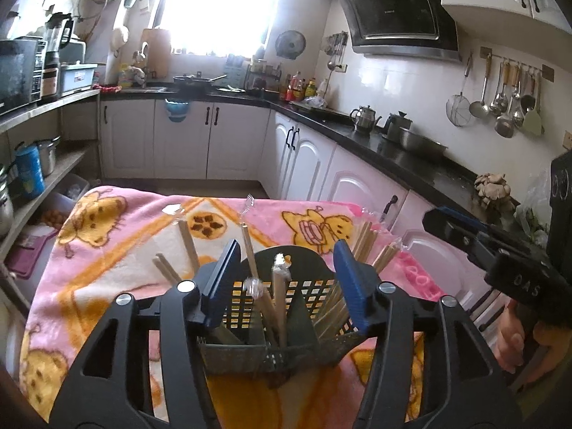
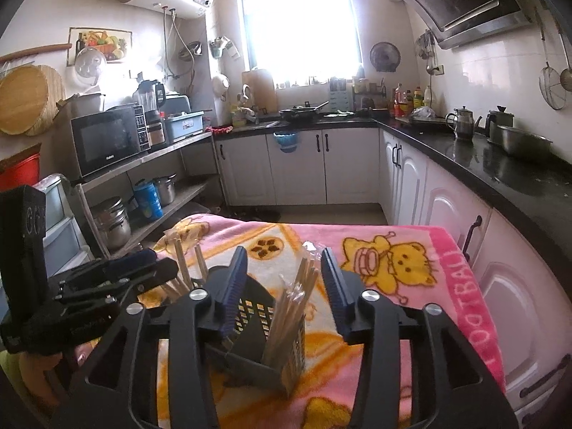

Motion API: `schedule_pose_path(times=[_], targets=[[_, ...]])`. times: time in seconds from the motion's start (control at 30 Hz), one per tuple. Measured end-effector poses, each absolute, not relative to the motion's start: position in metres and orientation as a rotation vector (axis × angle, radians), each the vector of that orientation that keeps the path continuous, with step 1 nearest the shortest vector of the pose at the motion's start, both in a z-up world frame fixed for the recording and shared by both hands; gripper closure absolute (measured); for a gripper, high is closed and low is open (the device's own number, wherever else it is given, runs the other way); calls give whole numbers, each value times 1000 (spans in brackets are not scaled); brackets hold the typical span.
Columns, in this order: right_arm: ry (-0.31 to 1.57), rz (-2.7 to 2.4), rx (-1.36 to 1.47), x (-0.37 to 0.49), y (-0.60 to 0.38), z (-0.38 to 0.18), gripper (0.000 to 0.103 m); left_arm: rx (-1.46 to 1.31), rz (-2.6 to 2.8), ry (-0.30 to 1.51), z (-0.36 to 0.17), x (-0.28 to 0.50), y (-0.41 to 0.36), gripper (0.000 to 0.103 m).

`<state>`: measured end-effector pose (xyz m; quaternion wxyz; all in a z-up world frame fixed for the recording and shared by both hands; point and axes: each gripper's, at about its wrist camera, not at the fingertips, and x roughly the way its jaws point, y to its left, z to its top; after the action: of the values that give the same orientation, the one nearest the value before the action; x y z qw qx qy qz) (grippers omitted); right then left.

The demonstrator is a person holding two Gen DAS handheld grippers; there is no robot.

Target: Organize utensils

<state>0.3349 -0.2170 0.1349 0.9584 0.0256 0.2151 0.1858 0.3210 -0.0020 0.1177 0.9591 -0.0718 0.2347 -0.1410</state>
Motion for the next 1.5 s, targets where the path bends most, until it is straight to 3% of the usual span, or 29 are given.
schedule_pose_path(times=[0.17, 0.23, 0.37, 0.53, 0.6, 1.07, 1.5], targets=[[433, 375, 48, 319, -221, 135, 52, -154, -270, 458, 123, 305, 6, 52], [430, 381, 47, 310, -221, 134, 47, -158, -264, 454, 125, 298, 10, 39], [426, 375, 29, 295, -219, 130, 41, -160, -251, 452, 126, 281, 14, 35], [426, 372, 22, 273, -217, 121, 31, -155, -232, 444, 121, 259, 18, 15], [424, 372, 22, 264, -216, 117, 26, -160, -227, 444, 117, 251, 20, 12], [405, 361, 15, 216, -211, 87, 9, -125, -159, 438, 84, 199, 25, 11], [420, 325, 17, 177, -216, 39, 7, -95, -139, 435, 56, 160, 19, 11]])
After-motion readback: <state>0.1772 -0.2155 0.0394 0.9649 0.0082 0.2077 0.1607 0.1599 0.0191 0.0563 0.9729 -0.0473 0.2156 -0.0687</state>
